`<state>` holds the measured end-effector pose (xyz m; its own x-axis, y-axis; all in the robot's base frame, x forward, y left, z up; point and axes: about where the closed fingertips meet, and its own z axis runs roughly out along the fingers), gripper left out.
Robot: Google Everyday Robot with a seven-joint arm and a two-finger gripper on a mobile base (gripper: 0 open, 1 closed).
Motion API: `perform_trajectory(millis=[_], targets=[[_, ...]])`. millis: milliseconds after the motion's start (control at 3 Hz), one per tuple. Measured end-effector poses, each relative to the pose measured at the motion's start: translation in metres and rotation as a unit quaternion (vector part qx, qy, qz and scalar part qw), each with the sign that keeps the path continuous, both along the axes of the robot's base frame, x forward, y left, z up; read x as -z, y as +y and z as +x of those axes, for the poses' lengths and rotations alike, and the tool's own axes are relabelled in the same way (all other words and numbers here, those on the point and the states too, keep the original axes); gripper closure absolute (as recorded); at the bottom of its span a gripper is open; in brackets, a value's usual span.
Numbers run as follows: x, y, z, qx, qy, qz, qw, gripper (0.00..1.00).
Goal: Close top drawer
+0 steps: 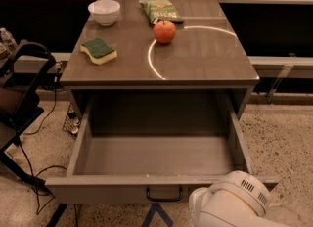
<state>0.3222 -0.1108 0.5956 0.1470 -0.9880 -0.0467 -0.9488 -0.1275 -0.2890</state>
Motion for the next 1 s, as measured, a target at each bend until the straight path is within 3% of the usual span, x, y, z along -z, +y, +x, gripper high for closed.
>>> perform_trajectory(millis=[333,667,1000], targets=[[-0.002,0.005,0.032,-0.014,-0.008,0.014,0.9998,1.0],[-0.002,0.005,0.031,-0.014,-0.008,0.014,0.9998,1.0],[-0.005,0.007,0.061,-0.026,-0.012,0.02,0.9994,1.0]])
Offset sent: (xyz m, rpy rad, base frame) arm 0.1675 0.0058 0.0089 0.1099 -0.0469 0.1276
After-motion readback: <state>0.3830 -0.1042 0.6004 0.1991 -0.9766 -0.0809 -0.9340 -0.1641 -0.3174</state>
